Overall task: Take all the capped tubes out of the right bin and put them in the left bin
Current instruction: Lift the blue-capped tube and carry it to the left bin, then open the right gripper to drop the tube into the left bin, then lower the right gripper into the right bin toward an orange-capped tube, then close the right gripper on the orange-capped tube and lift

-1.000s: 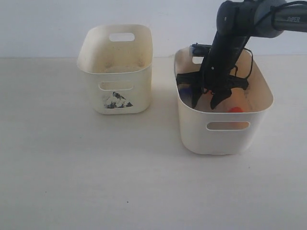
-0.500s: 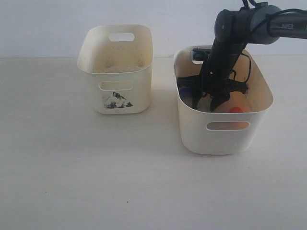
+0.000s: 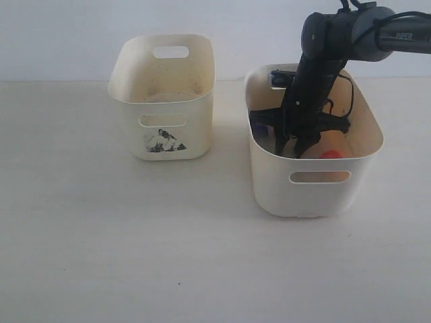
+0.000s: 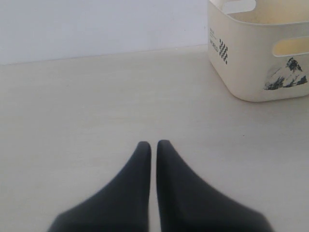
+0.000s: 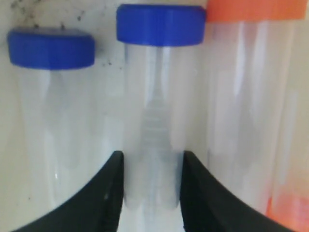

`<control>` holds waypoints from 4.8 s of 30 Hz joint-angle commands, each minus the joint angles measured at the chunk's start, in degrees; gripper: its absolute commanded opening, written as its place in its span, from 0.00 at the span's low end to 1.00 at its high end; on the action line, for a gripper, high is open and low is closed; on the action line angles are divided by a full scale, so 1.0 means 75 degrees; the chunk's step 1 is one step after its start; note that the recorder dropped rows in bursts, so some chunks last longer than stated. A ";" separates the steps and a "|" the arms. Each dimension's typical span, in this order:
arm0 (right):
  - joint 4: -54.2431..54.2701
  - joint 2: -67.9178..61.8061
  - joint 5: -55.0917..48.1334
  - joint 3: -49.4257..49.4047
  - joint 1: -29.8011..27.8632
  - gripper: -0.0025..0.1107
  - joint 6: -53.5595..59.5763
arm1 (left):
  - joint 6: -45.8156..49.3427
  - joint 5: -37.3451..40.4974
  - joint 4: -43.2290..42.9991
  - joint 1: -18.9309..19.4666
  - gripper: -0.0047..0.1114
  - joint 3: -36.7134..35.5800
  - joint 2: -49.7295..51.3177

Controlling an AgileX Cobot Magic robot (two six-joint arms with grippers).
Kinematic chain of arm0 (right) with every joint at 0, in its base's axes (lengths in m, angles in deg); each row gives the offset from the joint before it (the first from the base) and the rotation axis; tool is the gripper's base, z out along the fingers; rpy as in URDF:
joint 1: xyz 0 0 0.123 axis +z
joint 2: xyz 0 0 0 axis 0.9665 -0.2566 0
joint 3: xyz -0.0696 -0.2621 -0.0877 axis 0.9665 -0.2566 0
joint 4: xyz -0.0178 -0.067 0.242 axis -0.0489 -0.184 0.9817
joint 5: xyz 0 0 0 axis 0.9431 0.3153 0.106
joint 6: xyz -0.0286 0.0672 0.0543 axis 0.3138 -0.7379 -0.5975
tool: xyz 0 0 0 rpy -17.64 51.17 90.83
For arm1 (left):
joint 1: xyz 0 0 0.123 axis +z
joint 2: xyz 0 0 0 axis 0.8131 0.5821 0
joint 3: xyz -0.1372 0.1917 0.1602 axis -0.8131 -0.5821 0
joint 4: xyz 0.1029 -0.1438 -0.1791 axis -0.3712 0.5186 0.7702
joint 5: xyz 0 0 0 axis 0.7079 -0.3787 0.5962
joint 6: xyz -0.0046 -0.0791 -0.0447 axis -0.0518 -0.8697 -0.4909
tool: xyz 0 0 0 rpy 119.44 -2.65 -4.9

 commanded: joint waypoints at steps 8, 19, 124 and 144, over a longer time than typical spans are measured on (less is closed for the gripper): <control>0.0165 0.1533 -0.1054 0.0021 0.0024 0.02 0.0631 | -0.0073 -0.0066 0.0086 -0.0013 0.08 0.0028 0.0004; 0.2221 0.2878 -0.0589 0.0021 0.0024 0.02 0.2307 | -0.0073 -0.0066 0.0086 -0.0013 0.08 0.0028 0.0004; -0.0754 0.0620 -0.1127 0.0006 0.0152 0.08 -0.0518 | -0.0073 -0.0066 0.0086 -0.0013 0.08 0.0028 0.0004; -0.0320 0.0391 -0.0215 0.0006 0.0152 0.55 -0.0801 | -0.0073 -0.0066 0.0086 -0.0013 0.08 0.0028 0.0004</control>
